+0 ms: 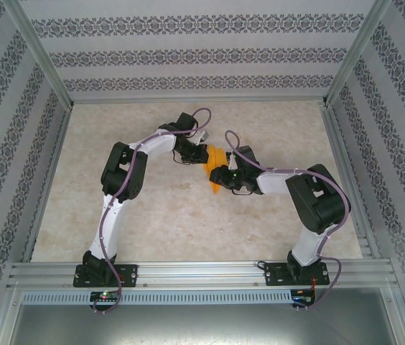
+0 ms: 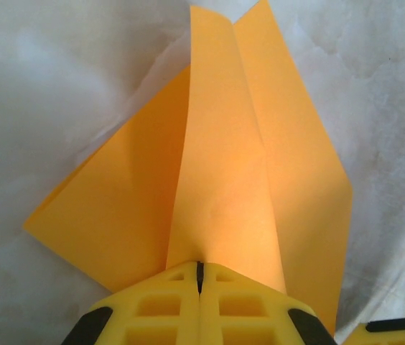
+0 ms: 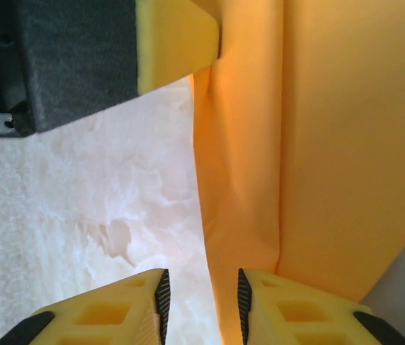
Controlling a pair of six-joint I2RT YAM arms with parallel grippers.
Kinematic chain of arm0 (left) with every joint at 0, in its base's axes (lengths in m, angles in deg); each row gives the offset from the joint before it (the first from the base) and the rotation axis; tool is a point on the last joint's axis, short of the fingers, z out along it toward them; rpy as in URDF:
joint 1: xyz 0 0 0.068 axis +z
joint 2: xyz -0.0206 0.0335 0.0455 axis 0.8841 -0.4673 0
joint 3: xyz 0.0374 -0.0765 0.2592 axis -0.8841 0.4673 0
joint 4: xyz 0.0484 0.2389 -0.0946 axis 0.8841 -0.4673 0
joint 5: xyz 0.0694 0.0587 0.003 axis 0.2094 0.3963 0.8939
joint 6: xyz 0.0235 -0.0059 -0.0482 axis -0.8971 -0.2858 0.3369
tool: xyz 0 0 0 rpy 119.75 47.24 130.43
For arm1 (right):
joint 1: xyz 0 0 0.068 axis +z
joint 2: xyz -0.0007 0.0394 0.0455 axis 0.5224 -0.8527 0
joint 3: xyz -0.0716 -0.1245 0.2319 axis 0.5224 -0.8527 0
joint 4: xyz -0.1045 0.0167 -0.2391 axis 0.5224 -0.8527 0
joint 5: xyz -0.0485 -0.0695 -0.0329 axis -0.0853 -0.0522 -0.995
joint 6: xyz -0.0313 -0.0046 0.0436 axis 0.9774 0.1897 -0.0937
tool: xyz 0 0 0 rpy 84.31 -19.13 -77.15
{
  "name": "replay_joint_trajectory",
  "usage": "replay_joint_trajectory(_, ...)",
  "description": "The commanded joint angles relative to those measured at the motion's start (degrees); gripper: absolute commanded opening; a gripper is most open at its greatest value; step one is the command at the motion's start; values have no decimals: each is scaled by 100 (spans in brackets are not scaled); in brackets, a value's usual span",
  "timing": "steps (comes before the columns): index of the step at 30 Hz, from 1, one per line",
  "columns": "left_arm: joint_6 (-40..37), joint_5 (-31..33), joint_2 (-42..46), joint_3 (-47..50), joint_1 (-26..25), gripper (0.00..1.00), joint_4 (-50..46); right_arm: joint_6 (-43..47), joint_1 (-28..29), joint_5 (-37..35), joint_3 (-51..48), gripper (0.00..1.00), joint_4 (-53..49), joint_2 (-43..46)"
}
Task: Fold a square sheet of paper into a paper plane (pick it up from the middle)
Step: Fourth fold the wing at the center of the table.
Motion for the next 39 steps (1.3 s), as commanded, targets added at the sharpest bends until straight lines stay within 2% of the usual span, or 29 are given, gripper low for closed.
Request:
replay_joint_trajectory(1, -207, 686, -323, 97, 71, 1, -414, -229, 91, 223, -71, 28, 160, 132)
replay_joint_trajectory(9, -202, 667, -308, 141, 72, 1, -391, -328, 152, 347, -26, 21, 197, -253)
replay_joint_trajectory(21, -225, 677, -300, 141, 76, 2, -434, -195, 225, 393, -62, 18, 139, -472)
replay_joint_trajectory(26, -184, 592, -249, 124, 78, 2, -406, 102, 258, 211, -80, 17, -340, -420)
replay_joint_trajectory(35, 172, -26, -39, -80, 78, 11, -233, 666, 372, -189, 15, 15, -1157, -461)
replay_joint_trajectory(39, 257, -105, 95, -329, 77, 14, -312, 783, 376, -344, -20, 13, -1323, -452)
